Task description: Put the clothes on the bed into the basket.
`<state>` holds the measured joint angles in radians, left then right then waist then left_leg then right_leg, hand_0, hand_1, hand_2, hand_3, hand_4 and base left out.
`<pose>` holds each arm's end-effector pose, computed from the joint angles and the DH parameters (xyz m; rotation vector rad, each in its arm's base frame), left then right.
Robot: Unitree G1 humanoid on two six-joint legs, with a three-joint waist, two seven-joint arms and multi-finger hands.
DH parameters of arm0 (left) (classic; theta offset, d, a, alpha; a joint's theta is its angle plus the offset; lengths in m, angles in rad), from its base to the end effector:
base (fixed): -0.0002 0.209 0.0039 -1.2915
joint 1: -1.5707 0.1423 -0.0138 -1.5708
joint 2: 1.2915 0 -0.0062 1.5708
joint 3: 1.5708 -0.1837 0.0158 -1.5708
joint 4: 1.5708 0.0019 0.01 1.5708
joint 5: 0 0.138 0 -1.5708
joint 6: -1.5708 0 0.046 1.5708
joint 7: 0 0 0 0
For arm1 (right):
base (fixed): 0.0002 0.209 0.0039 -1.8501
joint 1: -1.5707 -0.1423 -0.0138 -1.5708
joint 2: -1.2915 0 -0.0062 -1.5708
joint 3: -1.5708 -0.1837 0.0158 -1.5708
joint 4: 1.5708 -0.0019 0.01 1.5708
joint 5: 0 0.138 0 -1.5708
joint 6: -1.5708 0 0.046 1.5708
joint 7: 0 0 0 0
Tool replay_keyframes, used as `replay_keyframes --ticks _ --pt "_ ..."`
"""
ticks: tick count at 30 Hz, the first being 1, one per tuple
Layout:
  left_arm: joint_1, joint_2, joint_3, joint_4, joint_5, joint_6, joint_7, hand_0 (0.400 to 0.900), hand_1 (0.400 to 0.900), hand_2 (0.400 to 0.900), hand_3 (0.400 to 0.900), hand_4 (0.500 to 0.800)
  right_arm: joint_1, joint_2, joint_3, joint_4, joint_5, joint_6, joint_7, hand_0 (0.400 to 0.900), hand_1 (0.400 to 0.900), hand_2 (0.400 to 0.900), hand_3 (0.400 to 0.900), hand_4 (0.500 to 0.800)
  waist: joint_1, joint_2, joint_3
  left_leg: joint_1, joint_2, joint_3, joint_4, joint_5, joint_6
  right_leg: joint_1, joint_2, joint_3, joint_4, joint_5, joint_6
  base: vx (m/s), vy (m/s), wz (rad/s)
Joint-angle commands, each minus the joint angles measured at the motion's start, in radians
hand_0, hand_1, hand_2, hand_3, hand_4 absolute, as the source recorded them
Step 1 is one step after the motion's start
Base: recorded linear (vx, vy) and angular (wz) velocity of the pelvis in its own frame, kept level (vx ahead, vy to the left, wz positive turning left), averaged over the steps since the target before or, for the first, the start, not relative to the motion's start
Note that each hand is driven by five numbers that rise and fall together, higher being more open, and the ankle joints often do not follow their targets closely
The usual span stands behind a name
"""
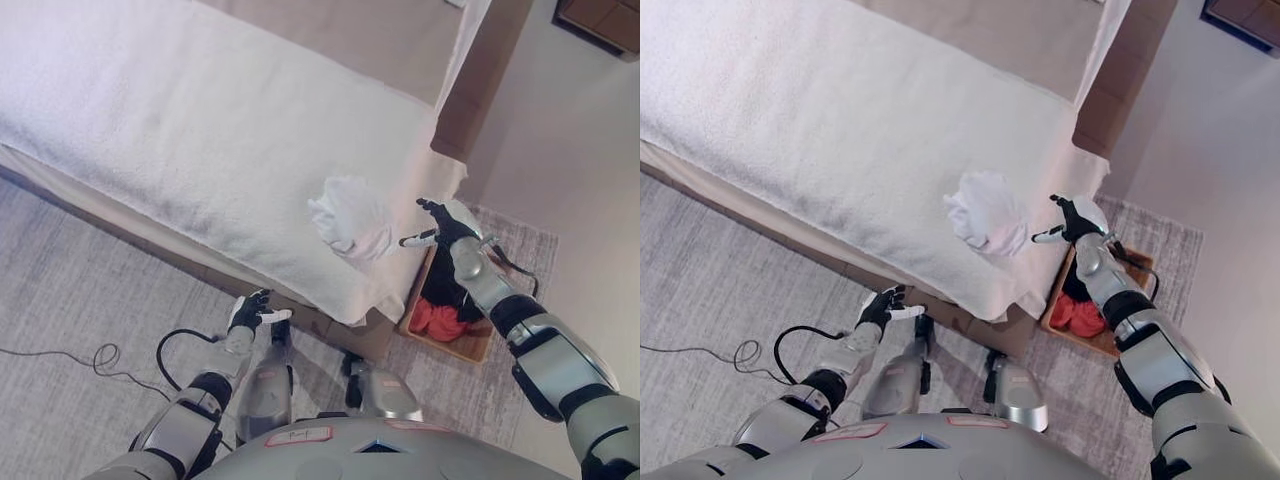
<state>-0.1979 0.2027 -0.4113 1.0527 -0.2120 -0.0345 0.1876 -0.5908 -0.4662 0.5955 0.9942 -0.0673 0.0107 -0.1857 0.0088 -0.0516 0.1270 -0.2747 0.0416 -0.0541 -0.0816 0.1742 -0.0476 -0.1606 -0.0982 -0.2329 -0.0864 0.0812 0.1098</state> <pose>0.1647 0.1727 -0.0879 0.3229 0.8351 -0.0054 0.2798 -0.2175 0.0114 -0.9344 0.4081 0.0728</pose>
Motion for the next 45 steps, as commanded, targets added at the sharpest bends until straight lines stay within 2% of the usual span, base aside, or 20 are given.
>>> replay_keyframes --ticks 1,7,14,19,20,21,35,41,45 --pt "-0.089 0.014 -0.017 0.019 -0.026 -0.038 0.016 0.9 0.9 0.9 0.9 0.8 -0.186 -0.012 0.03 0.031 0.067 -0.049 -0.018 0.9 0.9 0.9 0.9 0.8 0.019 -0.056 0.066 0.021 0.015 0.009 0.048 -0.123 -0.019 -0.063 -0.062 0.061 0.012 0.036 0.011 -0.04 -0.008 0.08" --pt "-0.145 0.016 -0.031 0.019 -0.044 -0.046 0.024 0.9 0.9 0.9 0.9 0.8 -0.274 0.0 0.063 0.041 0.121 -0.061 0.004 0.9 0.9 0.9 0.9 0.8 0.032 -0.066 0.122 -0.034 0.011 0.0 0.065 -0.112 -0.021 -0.105 -0.062 0.06 0.015 0.045 0.008 -0.06 -0.005 0.08" --pt "-0.212 0.015 -0.059 0.016 -0.076 -0.058 0.037 0.9 0.9 0.9 0.9 0.8 -0.396 0.03 0.098 0.132 0.175 -0.063 0.013 0.9 0.9 0.9 0.9 0.8 0.061 -0.061 0.203 -0.128 -0.004 -0.025 0.108 -0.102 -0.023 -0.162 -0.07 0.046 0.018 0.063 0.007 -0.06 0.0 0.13" --pt "-0.225 0.011 -0.07 0.024 -0.084 -0.062 0.033 0.9 0.9 0.9 0.9 0.8 -0.437 0.042 0.1 0.178 0.206 -0.06 0.03 0.9 0.9 0.9 0.9 0.8 0.075 -0.054 0.222 -0.164 -0.013 -0.037 0.12 -0.097 -0.023 -0.188 -0.072 0.044 0.018 0.071 0.006 -0.02 0.0 0.1" --pt "-0.23 0.007 -0.076 0.025 -0.083 -0.061 0.033 0.9 0.9 0.9 0.9 0.8 -0.446 0.048 0.101 0.191 0.209 -0.059 0.031 0.488 0.488 0.488 0.488 0.553 0.078 -0.052 0.226 -0.171 -0.014 -0.039 0.123 -0.096 -0.023 -0.192 -0.072 0.043 0.019 0.071 0.006 -0.01 0.006 0.1" --pt "-0.233 0.005 -0.078 0.028 -0.083 -0.063 0.034 0.9 0.9 0.9 0.9 0.8 -0.456 0.049 0.094 0.205 0.216 -0.058 0.03 0.4 0.4 0.4 0.4 0.5 0.079 -0.05 0.229 -0.175 -0.016 -0.041 0.123 -0.094 -0.023 -0.195 -0.073 0.042 0.018 0.072 0.006 -0.02 0.019 0.05" --pt "-0.234 0.007 -0.086 0.051 -0.067 -0.068 0.047 0.9 0.9 0.9 0.9 0.8 -0.421 0.067 0.046 0.191 0.286 -0.071 0.017 0.4 0.4 0.4 0.4 0.5 0.08 -0.049 0.204 -0.153 -0.022 -0.06 0.083 -0.082 -0.024 -0.179 -0.076 0.033 -0.001 0.076 0.015 0.0 0.002 0.04" --pt "-0.198 0.01 -0.058 0.048 -0.054 -0.066 0.049 0.9 0.9 0.9 0.9 0.8 -0.333 0.024 -0.007 0.105 0.285 -0.087 -0.013 0.4 0.4 0.4 0.4 0.5 0.063 -0.055 0.169 -0.097 -0.019 -0.053 0.039 -0.074 -0.024 -0.15 -0.078 0.036 -0.001 0.073 0.023 0.02 0.01 -0.04" --pt "-0.164 0.014 -0.031 0.03 -0.035 -0.063 0.05 0.9 0.9 0.9 0.9 0.8 -0.196 -0.031 -0.084 -0.017 0.272 -0.101 -0.043 0.4 0.4 0.4 0.4 0.5 0.03 -0.055 0.124 -0.045 -0.02 -0.035 0.003 -0.077 -0.021 -0.121 -0.084 0.042 -0.001 0.071 0.03 0.04 0.044 -0.13"
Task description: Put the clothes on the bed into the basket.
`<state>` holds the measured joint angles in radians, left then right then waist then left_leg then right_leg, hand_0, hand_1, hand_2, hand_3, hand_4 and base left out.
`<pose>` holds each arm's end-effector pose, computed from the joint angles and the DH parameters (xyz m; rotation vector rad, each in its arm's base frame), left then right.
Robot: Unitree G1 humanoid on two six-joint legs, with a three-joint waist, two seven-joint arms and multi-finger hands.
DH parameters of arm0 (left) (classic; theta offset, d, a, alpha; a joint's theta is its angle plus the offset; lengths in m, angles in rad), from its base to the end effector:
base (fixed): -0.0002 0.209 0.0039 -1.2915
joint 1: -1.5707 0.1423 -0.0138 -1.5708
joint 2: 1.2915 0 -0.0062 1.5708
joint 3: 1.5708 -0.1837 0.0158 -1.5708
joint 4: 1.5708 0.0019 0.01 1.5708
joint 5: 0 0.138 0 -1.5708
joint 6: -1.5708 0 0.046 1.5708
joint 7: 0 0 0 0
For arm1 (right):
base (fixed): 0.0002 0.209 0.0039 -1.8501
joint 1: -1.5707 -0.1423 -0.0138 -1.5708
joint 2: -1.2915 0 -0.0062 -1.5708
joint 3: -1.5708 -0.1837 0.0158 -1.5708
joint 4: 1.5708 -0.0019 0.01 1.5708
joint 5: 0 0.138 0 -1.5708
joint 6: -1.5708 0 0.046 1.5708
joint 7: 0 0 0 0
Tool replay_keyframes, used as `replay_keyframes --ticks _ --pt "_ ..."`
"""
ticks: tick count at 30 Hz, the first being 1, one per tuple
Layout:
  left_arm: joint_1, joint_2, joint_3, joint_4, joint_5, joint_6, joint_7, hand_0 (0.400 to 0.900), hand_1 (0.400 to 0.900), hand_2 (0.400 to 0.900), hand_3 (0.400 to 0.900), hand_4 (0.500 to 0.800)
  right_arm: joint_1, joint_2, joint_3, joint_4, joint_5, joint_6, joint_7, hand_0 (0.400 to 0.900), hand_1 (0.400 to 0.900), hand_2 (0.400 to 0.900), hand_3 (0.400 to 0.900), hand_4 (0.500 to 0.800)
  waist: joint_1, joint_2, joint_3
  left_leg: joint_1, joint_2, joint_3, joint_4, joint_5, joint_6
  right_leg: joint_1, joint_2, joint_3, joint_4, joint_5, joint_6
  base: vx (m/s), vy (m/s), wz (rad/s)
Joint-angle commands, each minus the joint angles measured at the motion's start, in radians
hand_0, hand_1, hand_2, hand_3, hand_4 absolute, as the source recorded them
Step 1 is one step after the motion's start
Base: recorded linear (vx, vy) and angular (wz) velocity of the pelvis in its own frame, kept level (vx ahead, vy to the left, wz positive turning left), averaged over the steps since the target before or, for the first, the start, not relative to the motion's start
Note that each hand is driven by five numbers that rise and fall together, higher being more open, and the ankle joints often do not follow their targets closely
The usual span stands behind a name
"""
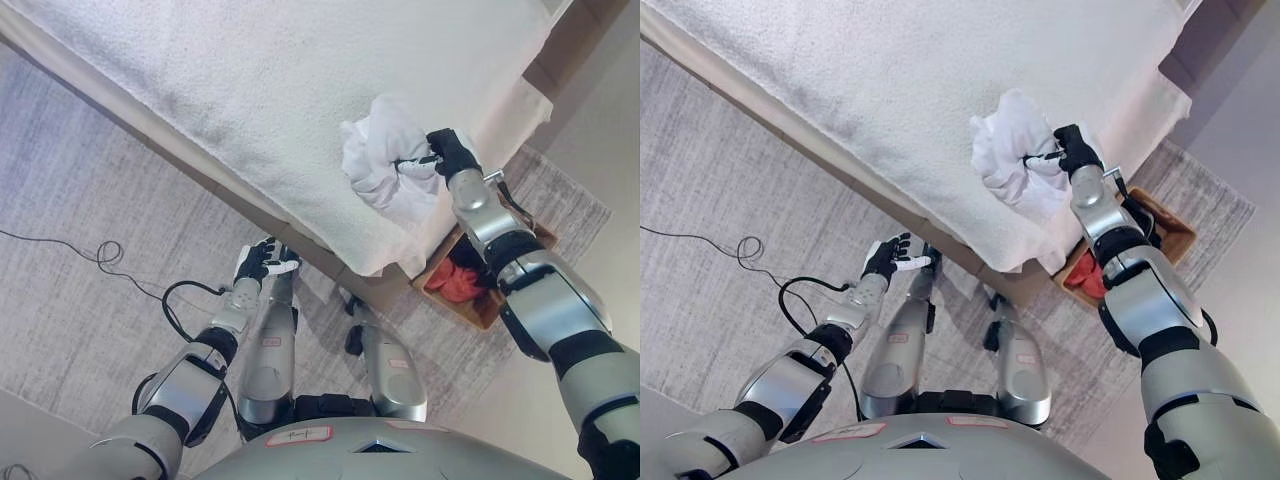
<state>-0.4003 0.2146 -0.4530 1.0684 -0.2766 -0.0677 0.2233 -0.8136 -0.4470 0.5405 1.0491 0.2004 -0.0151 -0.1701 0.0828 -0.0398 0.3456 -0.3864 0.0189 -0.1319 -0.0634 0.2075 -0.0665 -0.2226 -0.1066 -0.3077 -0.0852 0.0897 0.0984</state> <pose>0.2263 0.1637 -0.0518 0.3266 0.6221 0.0112 0.3277 -0.2032 0.0724 -0.6318 0.2457 -0.0379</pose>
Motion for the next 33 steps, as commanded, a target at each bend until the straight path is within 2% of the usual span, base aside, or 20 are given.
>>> replay_keyframes --ticks 1,4,12,22,31,32,33 --pt "0.047 0.002 0.014 0.004 0.032 -0.032 0.012 0.9 0.9 0.9 0.9 0.8 0.064 -0.06 -0.053 -0.085 -0.001 -0.081 -0.06 0.4 0.4 0.4 0.4 0.5 -0.052 -0.064 -0.105 0.077 0.001 0.048 -0.02 -0.114 0.0 -0.053 -0.078 0.116 -0.002 0.063 0.044 0.03 0.06 -0.18" --pt "0.068 0.008 0.03 -0.014 0.042 -0.032 0.005 0.9 0.9 0.9 0.9 0.8 0.179 -0.095 -0.136 -0.116 0.013 -0.091 -0.065 0.4 0.4 0.4 0.4 0.5 -0.074 -0.065 -0.142 0.114 0.002 0.066 -0.024 -0.127 0.005 -0.027 -0.082 0.122 0.002 0.058 0.049 0.05 0.042 -0.19" --pt "0.141 0.054 0.087 -0.065 0.049 -0.027 -0.044 0.9 0.9 0.9 0.9 0.8 0.416 -0.172 -0.328 -0.012 0.046 -0.071 -0.018 0.4 0.4 0.4 0.4 0.5 -0.12 -0.064 -0.259 0.23 0.005 0.116 -0.024 -0.178 0.013 0.058 -0.079 0.151 0.018 0.025 0.057 0.07 -0.002 -0.22" --pt "0.219 0.067 0.133 -0.053 0.049 -0.017 -0.096 0.9 0.9 0.9 0.9 0.8 0.51 -0.288 -0.518 0.261 0.142 -0.039 0.036 0.4 0.4 0.4 0.4 0.5 -0.139 -0.047 -0.345 0.301 0.018 0.137 -0.024 -0.206 0.006 0.129 -0.072 0.162 0.008 0.002 0.058 0.05 -0.03 -0.1" --pt "0.265 0.061 0.13 -0.056 0.057 -0.008 -0.142 0.9 0.9 0.9 0.9 0.8 0.519 -0.387 -0.596 0.443 0.188 -0.002 0.089 0.4 0.4 0.4 0.4 0.5 -0.141 -0.027 -0.38 0.327 0.034 0.136 -0.024 -0.21 -0.006 0.163 -0.062 0.154 0.008 -0.016 0.05 0.02 -0.038 0.01" --pt "0.264 0.06 0.13 -0.059 0.056 -0.007 -0.142 0.9 0.9 0.9 0.9 0.8 0.515 -0.394 -0.602 0.444 0.196 -0.001 0.089 0.549 0.549 0.549 0.549 0.589 -0.141 -0.025 -0.381 0.33 0.036 0.136 -0.024 -0.211 -0.006 0.166 -0.061 0.154 0.008 -0.018 0.049 0.04 -0.043 -0.01" --pt "0.264 0.058 0.129 -0.059 0.056 -0.006 -0.144 0.9 0.9 0.9 0.9 0.8 0.516 -0.397 -0.605 0.445 0.198 0.0 0.088 0.582 0.582 0.582 0.582 0.609 -0.142 -0.023 -0.382 0.333 0.036 0.136 -0.024 -0.211 -0.007 0.17 -0.06 0.153 0.007 -0.019 0.048 0.0 0.0 0.0"
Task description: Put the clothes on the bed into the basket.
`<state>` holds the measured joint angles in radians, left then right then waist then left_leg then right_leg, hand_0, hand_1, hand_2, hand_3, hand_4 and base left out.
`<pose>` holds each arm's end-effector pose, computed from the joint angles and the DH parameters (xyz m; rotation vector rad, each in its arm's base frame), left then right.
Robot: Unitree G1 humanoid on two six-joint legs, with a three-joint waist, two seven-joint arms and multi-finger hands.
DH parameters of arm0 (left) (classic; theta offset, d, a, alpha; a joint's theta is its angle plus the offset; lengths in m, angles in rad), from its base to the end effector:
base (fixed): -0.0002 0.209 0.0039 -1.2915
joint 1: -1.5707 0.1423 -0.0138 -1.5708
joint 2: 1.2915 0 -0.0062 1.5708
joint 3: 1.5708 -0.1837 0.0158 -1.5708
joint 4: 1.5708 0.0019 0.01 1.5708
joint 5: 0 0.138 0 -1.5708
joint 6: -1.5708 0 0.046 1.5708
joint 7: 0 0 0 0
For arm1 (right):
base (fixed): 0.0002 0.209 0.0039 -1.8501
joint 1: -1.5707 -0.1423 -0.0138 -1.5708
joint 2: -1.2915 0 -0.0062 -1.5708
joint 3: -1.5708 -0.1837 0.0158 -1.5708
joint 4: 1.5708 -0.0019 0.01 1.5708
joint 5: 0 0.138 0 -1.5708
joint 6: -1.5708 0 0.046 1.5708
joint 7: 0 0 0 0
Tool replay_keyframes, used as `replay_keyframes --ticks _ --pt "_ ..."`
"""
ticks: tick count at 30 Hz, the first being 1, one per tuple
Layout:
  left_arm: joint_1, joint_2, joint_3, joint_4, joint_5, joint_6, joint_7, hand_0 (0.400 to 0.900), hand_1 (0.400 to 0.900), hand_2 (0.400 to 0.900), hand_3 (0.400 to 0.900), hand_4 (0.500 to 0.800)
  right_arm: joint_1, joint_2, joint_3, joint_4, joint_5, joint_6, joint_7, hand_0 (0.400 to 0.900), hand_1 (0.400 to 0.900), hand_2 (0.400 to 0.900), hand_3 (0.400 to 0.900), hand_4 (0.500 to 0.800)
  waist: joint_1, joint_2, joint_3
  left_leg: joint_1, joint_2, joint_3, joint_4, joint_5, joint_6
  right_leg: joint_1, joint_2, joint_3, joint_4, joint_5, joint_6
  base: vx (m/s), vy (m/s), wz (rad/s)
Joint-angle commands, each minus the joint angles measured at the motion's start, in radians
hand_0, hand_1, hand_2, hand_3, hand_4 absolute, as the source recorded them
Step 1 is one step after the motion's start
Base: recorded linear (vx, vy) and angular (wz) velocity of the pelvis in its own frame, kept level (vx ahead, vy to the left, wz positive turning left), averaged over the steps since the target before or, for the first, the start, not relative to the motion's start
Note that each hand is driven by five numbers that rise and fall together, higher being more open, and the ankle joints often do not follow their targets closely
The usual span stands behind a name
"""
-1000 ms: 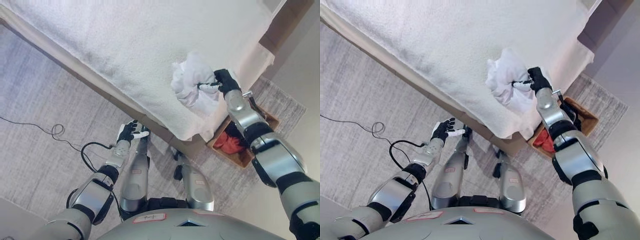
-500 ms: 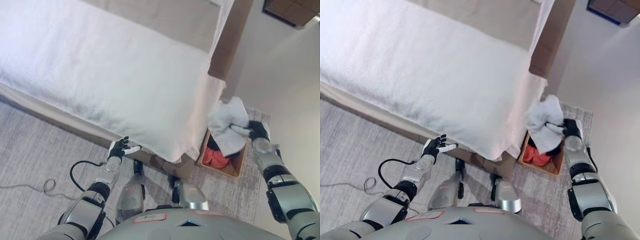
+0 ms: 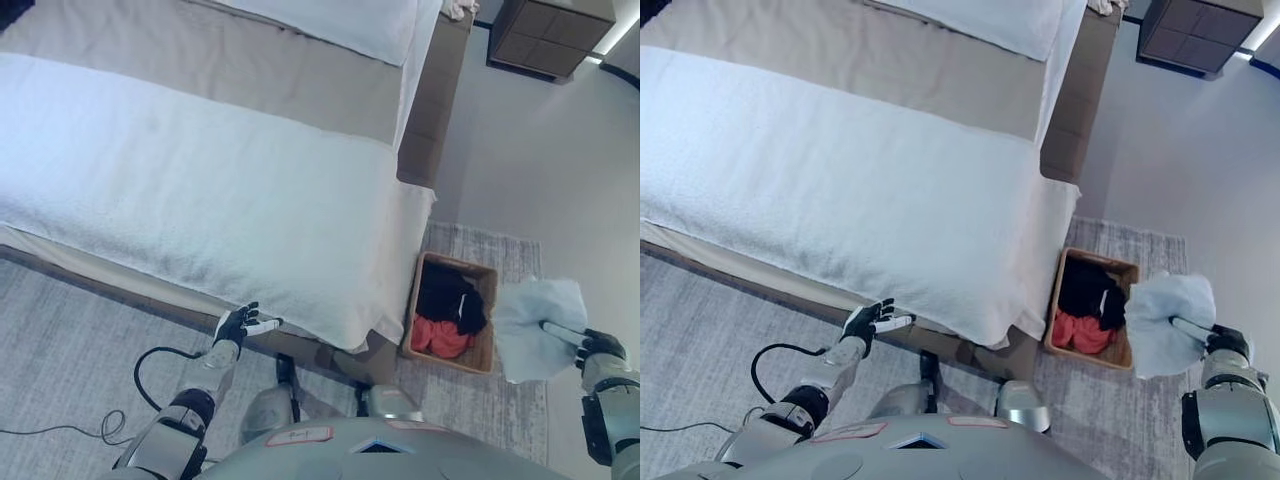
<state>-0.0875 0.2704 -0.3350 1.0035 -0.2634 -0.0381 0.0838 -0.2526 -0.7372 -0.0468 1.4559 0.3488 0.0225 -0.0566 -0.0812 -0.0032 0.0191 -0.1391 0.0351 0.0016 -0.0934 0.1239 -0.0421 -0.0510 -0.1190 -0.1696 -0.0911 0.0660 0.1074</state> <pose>0.1371 0.2034 -0.0932 0.2236 0.9070 0.0265 0.1139 -0.3896 -0.0147 -0.2434 1.0072 -0.7943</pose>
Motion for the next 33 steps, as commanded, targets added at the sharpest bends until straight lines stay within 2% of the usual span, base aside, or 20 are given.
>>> replay_keyframes --ticks 1,2,12,23,33 --pt "-0.048 0.002 0.011 0.006 0.043 -0.036 -0.005 0.9 0.9 0.9 0.9 0.8 -0.045 -0.107 -0.018 0.038 0.05 -0.038 -0.025 0.635 0.635 0.635 0.635 0.641 0.022 -0.059 -0.055 0.086 0.02 0.003 0.006 -0.128 -0.032 -0.001 -0.048 0.015 0.013 0.005 0.039 0.03 -0.024 -0.02" --pt "-0.045 0.0 0.007 0.003 0.044 -0.033 -0.009 0.9 0.9 0.9 0.9 0.8 -0.055 -0.12 -0.016 0.043 0.053 -0.035 -0.023 0.9 0.9 0.9 0.9 0.8 0.023 -0.055 -0.057 0.093 0.021 0.003 0.006 -0.13 -0.032 0.006 -0.045 0.015 0.01 0.002 0.039 0.0 0.0 0.0" --pt "-0.036 -0.015 0.004 0.017 0.046 -0.025 -0.007 0.9 0.9 0.9 0.9 0.8 -0.084 -0.136 0.001 0.034 0.052 -0.037 -0.034 0.9 0.9 0.9 0.9 0.8 0.019 -0.048 -0.066 0.106 0.029 0.006 0.006 -0.132 -0.035 0.024 -0.038 0.018 0.004 -0.006 0.034 0.01 -0.009 -0.01" --pt "-0.036 -0.027 0.009 0.053 0.05 -0.021 -0.002 0.9 0.9 0.9 0.9 0.8 -0.092 -0.111 0.03 -0.016 0.045 -0.042 -0.037 0.9 0.9 0.9 0.9 0.8 0.011 -0.045 -0.072 0.108 0.031 0.014 0.006 -0.131 -0.036 0.022 -0.034 0.028 0.004 -0.01 0.031 0.0 0.0 -0.01" --pt "-0.021 -0.031 0.043 0.041 0.034 -0.029 0.007 0.9 0.9 0.9 0.9 0.8 -0.048 0.002 0.06 -0.221 0.006 -0.071 -0.071 0.9 0.9 0.9 0.9 0.8 0.002 -0.04 -0.071 0.11 0.032 0.021 0.006 -0.129 -0.034 0.02 -0.032 0.038 0.004 -0.009 0.029 -0.02 0.003 -0.03"
